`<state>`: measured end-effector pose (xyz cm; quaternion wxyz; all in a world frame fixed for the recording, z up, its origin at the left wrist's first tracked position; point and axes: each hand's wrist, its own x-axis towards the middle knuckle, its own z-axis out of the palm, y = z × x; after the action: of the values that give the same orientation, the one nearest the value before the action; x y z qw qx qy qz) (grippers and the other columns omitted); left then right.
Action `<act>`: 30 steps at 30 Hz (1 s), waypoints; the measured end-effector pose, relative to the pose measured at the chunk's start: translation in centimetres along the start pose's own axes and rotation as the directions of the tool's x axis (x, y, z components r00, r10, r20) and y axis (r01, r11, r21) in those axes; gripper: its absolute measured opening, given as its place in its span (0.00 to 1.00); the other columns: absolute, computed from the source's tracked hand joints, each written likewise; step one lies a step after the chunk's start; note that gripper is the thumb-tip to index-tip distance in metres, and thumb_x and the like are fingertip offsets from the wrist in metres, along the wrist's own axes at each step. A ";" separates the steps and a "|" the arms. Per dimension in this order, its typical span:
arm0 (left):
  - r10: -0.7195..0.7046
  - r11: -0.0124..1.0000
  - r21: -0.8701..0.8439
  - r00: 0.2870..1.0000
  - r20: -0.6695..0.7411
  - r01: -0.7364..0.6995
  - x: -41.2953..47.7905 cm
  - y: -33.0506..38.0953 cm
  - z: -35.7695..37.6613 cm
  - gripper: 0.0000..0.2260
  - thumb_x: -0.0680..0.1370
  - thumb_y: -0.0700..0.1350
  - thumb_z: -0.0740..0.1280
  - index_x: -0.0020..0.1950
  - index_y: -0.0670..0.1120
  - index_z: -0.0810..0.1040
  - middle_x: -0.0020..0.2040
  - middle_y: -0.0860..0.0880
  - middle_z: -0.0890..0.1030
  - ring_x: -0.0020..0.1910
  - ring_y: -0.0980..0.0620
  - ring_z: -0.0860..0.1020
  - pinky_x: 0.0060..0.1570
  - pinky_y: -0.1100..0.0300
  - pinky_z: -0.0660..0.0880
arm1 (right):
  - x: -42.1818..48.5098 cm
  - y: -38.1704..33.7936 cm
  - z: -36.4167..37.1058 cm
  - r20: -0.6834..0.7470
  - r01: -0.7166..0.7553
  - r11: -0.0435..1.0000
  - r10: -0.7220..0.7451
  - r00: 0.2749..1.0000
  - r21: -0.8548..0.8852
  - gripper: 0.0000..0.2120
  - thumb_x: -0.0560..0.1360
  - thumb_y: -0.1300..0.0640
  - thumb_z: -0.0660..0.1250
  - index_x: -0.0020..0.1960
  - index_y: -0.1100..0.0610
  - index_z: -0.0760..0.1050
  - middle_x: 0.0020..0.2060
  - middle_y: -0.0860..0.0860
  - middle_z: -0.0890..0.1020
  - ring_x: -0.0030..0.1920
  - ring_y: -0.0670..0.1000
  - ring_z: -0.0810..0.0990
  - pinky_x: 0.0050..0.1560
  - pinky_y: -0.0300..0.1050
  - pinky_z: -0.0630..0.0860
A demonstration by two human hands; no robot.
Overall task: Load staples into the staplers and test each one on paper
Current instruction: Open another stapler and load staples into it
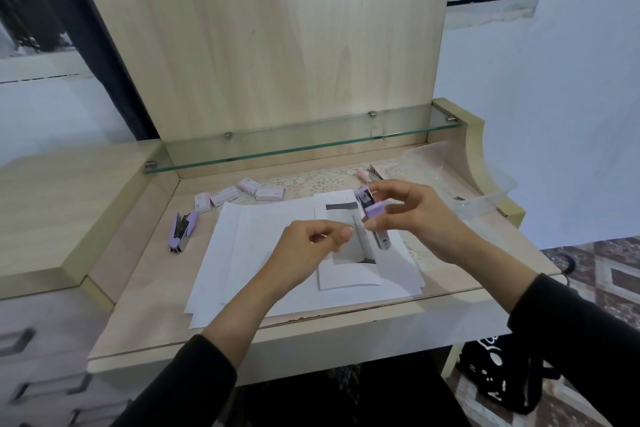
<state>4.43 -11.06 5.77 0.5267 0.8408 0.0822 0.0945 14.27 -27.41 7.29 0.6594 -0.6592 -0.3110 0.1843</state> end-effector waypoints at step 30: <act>0.561 0.819 0.317 0.783 -0.270 -0.478 0.2 0.4 0.9 0.14 0.68 0.57 0.68 0.53 0.59 0.77 0.49 0.66 0.78 0.50 0.66 0.73 0.53 0.68 0.68 | -0.9 0.0 1.3 -0.018 0.334 0.700 -0.443 0.896 -0.631 0.12 0.64 0.58 0.76 0.47 0.58 0.82 0.37 0.44 0.79 0.38 0.33 0.77 0.43 0.24 0.72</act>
<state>4.84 -11.99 5.77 0.3549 0.8549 -0.0510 0.3749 12.77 -27.03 7.03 0.4568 -0.7688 -0.4292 -0.1267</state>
